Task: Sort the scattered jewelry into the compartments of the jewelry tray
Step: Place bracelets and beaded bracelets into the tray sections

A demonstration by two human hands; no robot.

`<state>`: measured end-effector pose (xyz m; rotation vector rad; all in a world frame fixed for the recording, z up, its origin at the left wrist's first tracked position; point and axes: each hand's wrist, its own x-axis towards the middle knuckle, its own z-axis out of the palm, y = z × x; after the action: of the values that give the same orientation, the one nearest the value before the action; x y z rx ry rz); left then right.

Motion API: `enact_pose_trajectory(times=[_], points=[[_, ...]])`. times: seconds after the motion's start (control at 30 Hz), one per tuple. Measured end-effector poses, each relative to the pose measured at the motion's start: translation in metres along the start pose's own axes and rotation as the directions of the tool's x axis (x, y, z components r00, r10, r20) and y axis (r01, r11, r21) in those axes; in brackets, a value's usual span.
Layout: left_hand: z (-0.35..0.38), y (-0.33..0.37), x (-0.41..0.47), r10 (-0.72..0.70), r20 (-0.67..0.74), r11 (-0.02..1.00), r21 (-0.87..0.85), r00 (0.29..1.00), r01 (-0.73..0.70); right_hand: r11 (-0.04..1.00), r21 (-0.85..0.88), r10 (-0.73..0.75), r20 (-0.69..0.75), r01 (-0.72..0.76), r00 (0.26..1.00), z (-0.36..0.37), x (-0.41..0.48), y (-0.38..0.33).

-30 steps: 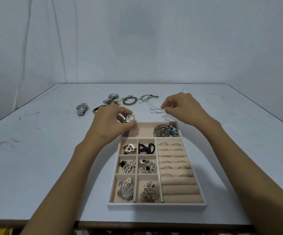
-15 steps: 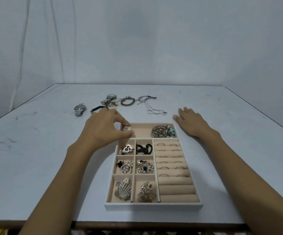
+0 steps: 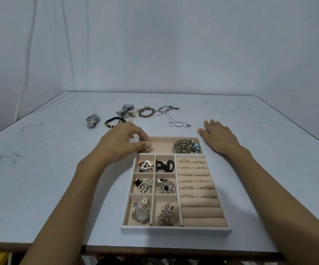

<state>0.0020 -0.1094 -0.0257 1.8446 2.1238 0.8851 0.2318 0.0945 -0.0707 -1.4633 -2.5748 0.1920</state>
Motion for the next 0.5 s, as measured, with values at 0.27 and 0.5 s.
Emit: enact_pose_trajectory(times=[0.27, 0.5], points=[[0.0009, 0.0027, -0.0016, -0.003, 0.03, 0.999, -0.052, 1.0, 0.005, 1.0, -0.002, 0.002, -0.007, -0.002, 1.0, 0.0022, 0.0031, 0.0025], [-0.0016, 0.0024, -0.0041, 0.001, 0.051, 0.996, -0.086, 0.999, 0.003, 1.0, -0.005, -0.009, -0.01, 0.009, 1.0, 0.0025, 0.0033, 0.0031]])
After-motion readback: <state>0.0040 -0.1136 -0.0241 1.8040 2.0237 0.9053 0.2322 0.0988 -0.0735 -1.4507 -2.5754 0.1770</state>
